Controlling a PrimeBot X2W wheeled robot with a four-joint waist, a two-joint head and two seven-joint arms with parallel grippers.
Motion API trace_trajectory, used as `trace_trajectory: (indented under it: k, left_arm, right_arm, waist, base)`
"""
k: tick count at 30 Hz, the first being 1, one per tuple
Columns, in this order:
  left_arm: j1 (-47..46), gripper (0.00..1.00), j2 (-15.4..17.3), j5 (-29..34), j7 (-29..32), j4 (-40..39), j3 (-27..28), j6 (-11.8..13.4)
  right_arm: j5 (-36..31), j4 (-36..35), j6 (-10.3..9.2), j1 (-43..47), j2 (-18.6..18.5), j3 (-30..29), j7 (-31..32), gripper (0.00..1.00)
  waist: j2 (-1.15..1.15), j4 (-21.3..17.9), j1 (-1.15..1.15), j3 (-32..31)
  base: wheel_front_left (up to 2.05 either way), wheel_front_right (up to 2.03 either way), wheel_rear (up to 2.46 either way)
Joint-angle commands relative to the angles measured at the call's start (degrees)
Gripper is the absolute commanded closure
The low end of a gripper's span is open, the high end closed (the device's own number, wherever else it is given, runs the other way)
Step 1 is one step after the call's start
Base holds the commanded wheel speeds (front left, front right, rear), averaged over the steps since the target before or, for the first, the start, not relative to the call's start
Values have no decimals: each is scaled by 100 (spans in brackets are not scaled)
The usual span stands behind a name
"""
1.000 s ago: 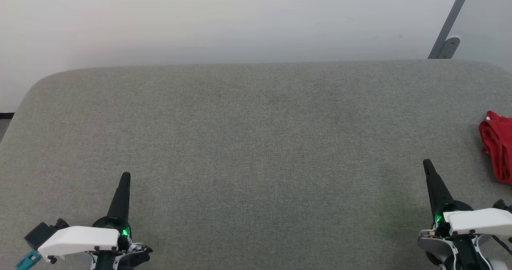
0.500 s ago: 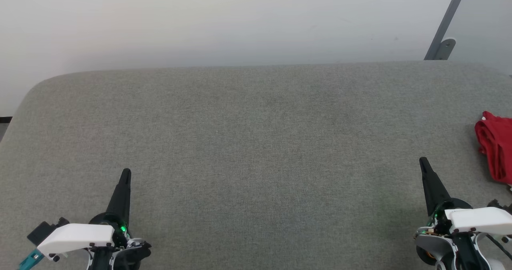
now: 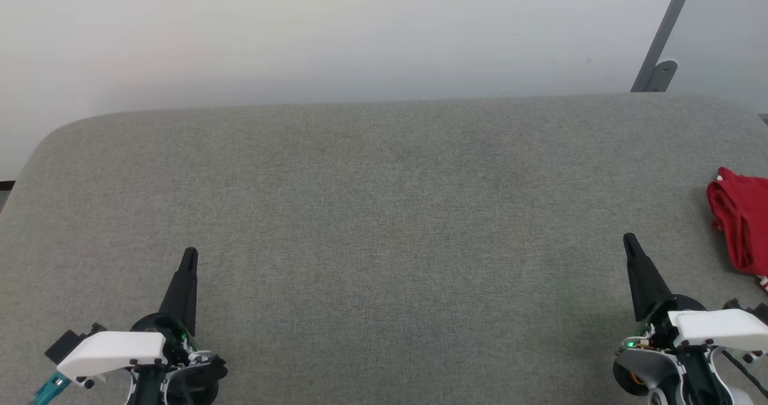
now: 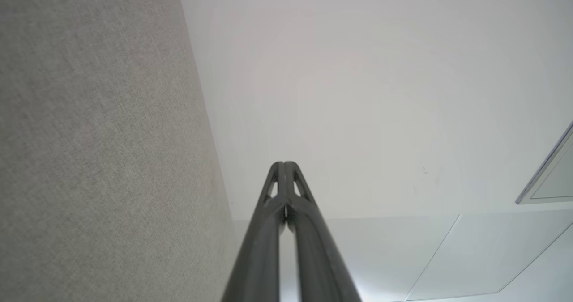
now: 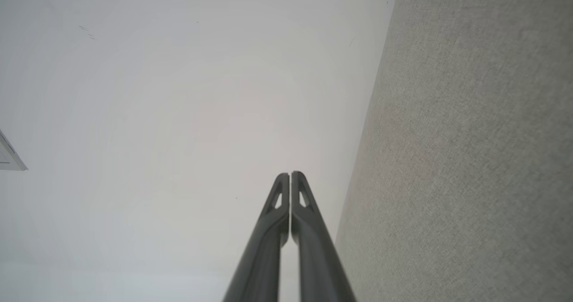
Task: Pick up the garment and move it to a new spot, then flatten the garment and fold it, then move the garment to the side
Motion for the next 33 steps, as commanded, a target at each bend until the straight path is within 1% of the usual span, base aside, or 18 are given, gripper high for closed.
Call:
trace_trajectory:
  k: [1, 33]
  left_arm:
    - [-73, 100, 9, -52, 19, 2, 22, 3]
    - [-82, 100, -43, 36, 76, 4, 88, 3]
  right_arm:
    - [31, 18, 0, -52, 19, -10, 8, 100]
    - [26, 15, 0, -52, 19, -11, 13, 100]
  waist:
    - [0, 0, 0, 0]
    - [0, 0, 0, 0]
  base:
    - [0, 0, 0]
    - [0, 0, 0]
